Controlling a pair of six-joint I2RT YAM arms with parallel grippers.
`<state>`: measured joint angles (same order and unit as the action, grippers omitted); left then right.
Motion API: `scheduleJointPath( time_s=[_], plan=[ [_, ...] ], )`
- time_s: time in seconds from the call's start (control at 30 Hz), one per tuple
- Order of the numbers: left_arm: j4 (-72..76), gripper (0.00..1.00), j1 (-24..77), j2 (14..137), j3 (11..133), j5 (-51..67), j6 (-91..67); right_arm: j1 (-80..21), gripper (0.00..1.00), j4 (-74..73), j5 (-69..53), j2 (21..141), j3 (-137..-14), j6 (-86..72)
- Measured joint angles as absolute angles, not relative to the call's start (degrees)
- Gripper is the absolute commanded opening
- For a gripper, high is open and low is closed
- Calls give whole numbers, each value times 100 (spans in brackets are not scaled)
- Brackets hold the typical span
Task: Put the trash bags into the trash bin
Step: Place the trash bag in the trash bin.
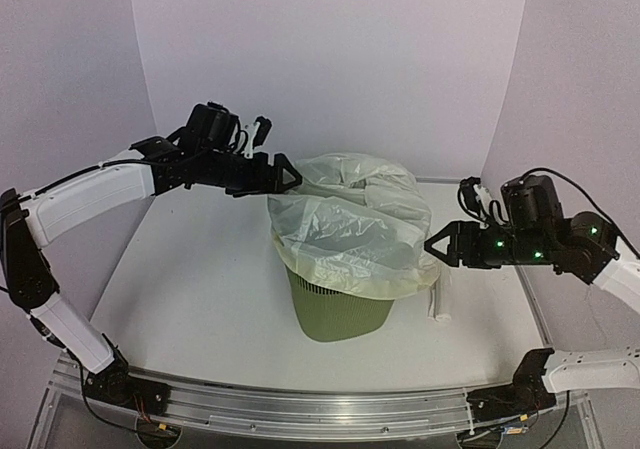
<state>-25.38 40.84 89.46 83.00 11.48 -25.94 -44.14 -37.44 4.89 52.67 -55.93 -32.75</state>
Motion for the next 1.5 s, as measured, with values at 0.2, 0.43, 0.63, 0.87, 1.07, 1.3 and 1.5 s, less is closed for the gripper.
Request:
scheduleJointPath(
  time_s=[0.2, 0.43, 0.63, 0.87, 1.07, 1.3, 1.5],
  plan=[
    [-2553, 100, 4084, 8173, 7996, 625, -2818, -4414, 86, -4352, 1030, 4831, -5864, -3217],
    [-2339, 99, 4079, 6370, 6273, 174, -3562, -4407, 90, -4788, 1592, 4843, -6787, -2974],
    [-1251, 91, 4084, 5011, 4084, 1133, -4200, -4403, 73, -4729, 771, 6258, -8526, -2448],
    [236, 85, 4086, 4987, 3660, 2083, -4708, -4414, 55, -4894, -764, 8590, -10347, -2053],
    [1529, 74, 4088, 5851, 3629, 2866, -5086, -4494, 46, -5479, -985, 9920, -11008, -1958],
    [1813, 66, 4088, 5998, 3468, 3152, -5152, -4740, 41, -6028, -821, 10582, -11441, -1895],
    [2313, 64, 4088, 6012, 3096, 3370, -5348, -5032, 39, -6252, -181, 10932, -11592, -1885]
  ],
)
